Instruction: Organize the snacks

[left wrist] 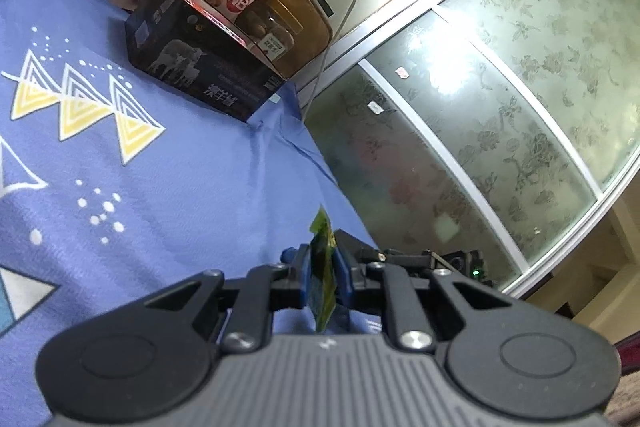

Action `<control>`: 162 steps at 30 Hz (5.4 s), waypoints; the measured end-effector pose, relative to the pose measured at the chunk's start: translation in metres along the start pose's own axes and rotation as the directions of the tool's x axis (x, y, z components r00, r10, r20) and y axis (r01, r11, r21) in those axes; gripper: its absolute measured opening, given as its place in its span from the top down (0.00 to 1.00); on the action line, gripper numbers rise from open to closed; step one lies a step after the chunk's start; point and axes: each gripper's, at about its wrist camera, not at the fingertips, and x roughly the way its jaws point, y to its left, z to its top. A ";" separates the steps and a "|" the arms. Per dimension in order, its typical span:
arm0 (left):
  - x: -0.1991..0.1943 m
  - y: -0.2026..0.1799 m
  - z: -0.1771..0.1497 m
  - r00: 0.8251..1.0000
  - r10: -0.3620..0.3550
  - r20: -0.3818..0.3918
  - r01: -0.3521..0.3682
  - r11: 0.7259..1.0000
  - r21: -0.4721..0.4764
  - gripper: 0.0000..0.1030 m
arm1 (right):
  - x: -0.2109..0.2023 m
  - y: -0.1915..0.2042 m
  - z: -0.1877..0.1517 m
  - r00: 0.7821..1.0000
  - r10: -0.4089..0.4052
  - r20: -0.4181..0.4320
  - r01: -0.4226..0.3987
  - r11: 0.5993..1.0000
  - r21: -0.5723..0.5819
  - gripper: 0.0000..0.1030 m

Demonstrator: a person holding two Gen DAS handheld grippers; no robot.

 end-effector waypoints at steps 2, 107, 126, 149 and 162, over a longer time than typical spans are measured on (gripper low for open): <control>-0.001 -0.003 0.000 1.000 -0.009 0.004 0.009 1.000 0.000 0.87 | -0.006 -0.004 0.002 1.000 -0.005 0.026 0.004 1.000 0.017 0.45; 0.070 -0.111 -0.018 0.520 0.832 0.194 -0.827 0.433 0.359 0.00 | -0.010 0.078 -0.018 0.951 -0.237 0.197 0.295 0.882 -0.367 0.34; 0.074 -0.097 -0.019 0.482 0.860 0.168 -0.845 0.406 0.349 0.00 | -0.007 0.073 -0.019 0.950 -0.246 0.191 0.300 0.889 -0.347 0.33; 0.071 -0.092 -0.021 0.428 0.882 0.199 -0.877 0.352 0.327 0.00 | -0.006 0.071 -0.019 0.938 -0.270 0.217 0.331 0.884 -0.331 0.20; 0.074 -0.091 -0.024 0.407 0.890 0.207 -0.879 0.320 0.353 0.00 | -0.007 0.069 -0.018 0.927 -0.287 0.240 0.353 0.882 -0.313 0.13</control>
